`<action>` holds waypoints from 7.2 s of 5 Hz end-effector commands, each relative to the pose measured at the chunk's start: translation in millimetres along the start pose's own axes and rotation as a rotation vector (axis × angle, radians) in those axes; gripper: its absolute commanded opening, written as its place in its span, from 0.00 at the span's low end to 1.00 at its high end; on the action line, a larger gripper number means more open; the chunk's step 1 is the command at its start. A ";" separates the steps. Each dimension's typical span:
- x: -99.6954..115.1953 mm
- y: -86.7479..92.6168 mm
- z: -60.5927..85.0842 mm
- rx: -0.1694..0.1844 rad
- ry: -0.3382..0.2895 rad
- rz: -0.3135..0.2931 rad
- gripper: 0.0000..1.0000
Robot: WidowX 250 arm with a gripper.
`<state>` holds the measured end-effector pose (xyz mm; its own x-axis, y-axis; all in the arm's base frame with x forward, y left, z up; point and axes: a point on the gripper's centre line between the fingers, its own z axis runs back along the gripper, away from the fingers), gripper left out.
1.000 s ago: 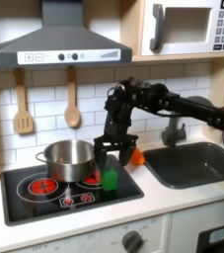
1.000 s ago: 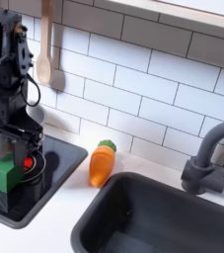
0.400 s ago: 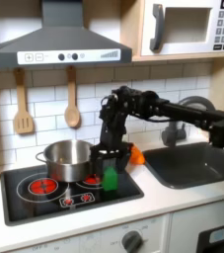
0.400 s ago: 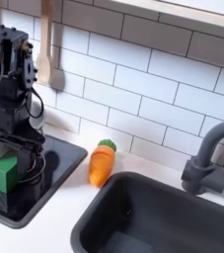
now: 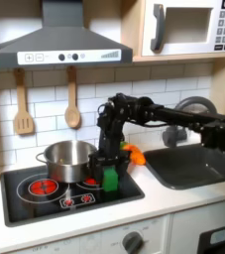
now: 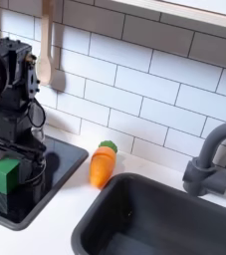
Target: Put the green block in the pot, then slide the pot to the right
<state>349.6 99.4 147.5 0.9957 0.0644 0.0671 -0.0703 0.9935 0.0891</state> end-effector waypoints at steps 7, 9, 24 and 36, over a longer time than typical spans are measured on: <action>6.3 -5.9 -11.8 -0.039 0.014 -0.039 0.00; 7.1 -4.7 -0.2 -0.032 -0.026 -0.043 0.00; 73.7 55.4 40.6 0.069 -0.365 0.023 0.00; 47.5 11.8 20.2 -0.023 -0.235 -0.107 1.00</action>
<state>395.7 112.6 174.7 0.9537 -0.0663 0.2934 0.0417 0.9951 0.0893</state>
